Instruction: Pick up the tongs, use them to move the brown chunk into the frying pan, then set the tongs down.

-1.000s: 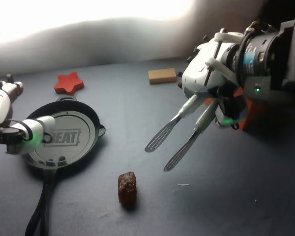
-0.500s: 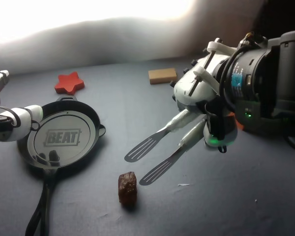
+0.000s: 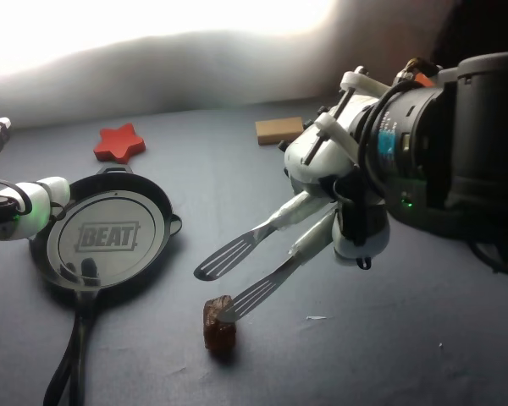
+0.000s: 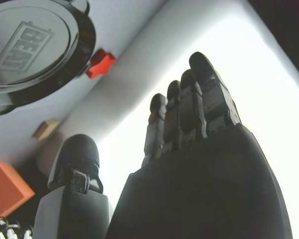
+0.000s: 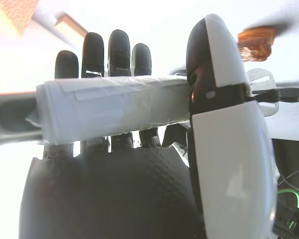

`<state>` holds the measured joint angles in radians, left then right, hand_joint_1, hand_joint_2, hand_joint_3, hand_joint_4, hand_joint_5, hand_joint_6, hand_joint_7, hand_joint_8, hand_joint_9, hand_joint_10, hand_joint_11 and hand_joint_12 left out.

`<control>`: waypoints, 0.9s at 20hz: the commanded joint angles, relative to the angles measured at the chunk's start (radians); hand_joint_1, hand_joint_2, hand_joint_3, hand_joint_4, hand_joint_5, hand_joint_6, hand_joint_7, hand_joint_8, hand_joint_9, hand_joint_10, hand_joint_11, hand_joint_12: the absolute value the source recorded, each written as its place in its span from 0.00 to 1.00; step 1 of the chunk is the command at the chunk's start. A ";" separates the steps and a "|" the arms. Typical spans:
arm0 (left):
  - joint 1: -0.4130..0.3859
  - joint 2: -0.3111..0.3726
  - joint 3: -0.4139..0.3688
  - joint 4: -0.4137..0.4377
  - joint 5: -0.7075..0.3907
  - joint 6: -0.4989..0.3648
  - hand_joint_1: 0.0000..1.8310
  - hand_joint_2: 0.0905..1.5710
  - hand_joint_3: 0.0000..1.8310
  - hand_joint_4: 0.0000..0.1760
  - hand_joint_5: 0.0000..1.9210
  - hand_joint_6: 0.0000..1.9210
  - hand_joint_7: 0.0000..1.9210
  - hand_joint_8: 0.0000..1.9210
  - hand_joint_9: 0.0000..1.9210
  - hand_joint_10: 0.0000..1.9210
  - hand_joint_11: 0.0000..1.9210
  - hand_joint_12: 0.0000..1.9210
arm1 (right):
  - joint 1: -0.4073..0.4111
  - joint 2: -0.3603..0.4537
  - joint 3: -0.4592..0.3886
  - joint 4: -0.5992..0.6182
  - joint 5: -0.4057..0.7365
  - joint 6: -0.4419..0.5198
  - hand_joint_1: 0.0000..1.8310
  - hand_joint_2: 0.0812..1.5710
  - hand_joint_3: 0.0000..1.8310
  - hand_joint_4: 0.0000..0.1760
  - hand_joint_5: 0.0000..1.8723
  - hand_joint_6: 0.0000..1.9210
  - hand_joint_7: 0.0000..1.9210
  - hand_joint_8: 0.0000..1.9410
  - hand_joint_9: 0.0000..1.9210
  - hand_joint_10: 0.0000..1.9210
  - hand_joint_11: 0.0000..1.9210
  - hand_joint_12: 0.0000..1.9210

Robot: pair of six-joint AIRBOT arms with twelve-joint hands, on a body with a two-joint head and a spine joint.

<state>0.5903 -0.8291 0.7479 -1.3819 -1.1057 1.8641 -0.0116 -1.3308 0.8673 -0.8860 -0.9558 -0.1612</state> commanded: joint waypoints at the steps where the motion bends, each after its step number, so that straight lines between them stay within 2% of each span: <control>1: 0.000 0.017 0.009 0.063 -0.076 -0.002 0.09 0.83 0.00 0.15 0.05 0.00 0.04 0.00 0.04 0.00 0.00 0.23 | 0.003 -0.002 -0.004 -0.071 0.021 0.000 0.56 0.71 0.00 0.00 0.28 0.14 0.36 0.00 0.22 0.27 0.00 0.80; 2: 0.002 0.018 0.009 0.063 -0.076 -0.004 0.09 0.83 0.00 0.19 0.05 0.00 0.04 0.00 0.04 0.00 0.00 0.24 | -0.004 -0.010 -0.003 -0.090 0.019 0.011 0.57 0.71 0.00 0.00 0.29 0.14 0.36 0.00 0.22 0.27 0.00 0.80; 4: 0.007 0.019 0.009 0.063 -0.076 -0.006 0.11 0.83 0.00 0.17 0.05 0.00 0.04 0.00 0.03 0.00 0.00 0.24 | -0.014 -0.026 0.003 -0.105 0.015 0.031 0.57 0.71 0.00 0.00 0.29 0.14 0.36 0.00 0.22 0.27 0.00 0.80; 8: 0.012 0.020 0.008 0.063 -0.076 -0.008 0.08 0.83 0.00 0.16 0.04 0.00 0.03 0.00 0.03 0.00 0.00 0.23 | -0.021 -0.050 0.018 -0.135 0.010 0.060 0.57 0.71 0.00 0.00 0.29 0.15 0.36 0.00 0.22 0.27 0.00 0.79; 10: 0.013 0.021 0.007 0.063 -0.076 -0.010 0.09 0.83 0.00 0.18 0.05 0.00 0.04 0.00 0.04 0.00 0.00 0.26 | -0.024 -0.064 0.034 -0.136 0.004 0.062 0.58 0.71 0.00 0.00 0.29 0.15 0.37 0.01 0.23 0.27 0.00 0.80; 11: 0.013 0.022 0.007 0.063 -0.076 -0.010 0.08 0.83 0.00 0.12 0.05 0.00 0.04 0.00 0.04 0.00 0.00 0.27 | -0.028 -0.072 0.042 -0.136 0.002 0.063 0.57 0.71 0.00 0.00 0.29 0.14 0.36 0.00 0.22 0.27 0.00 0.79; 14: 0.013 0.022 0.007 0.063 -0.076 -0.010 0.08 0.83 0.00 0.13 0.04 0.00 0.04 0.00 0.04 0.00 0.00 0.25 | -0.041 -0.081 0.054 -0.136 -0.007 0.065 0.56 0.72 0.00 0.00 0.29 0.14 0.36 0.00 0.22 0.27 0.00 0.79; 17: 0.014 0.022 0.008 0.063 -0.076 -0.010 0.06 0.83 0.00 0.12 0.04 0.00 0.04 0.00 0.04 0.00 0.00 0.27 | -0.053 -0.081 0.054 -0.136 -0.011 0.067 0.58 0.71 0.00 0.00 0.29 0.14 0.36 0.00 0.22 0.26 0.00 0.79; 18: 0.015 0.022 0.008 0.063 -0.076 -0.010 0.08 0.84 0.00 0.09 0.04 0.00 0.04 0.00 0.04 0.00 0.00 0.26 | -0.058 -0.082 0.055 -0.136 -0.011 0.069 0.57 0.71 0.00 0.00 0.29 0.14 0.36 0.00 0.22 0.27 0.00 0.79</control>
<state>0.6060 -0.8200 0.7479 -1.3853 -1.1049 1.8568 -0.0753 -1.4155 0.9230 -0.9569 -0.9783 -0.0933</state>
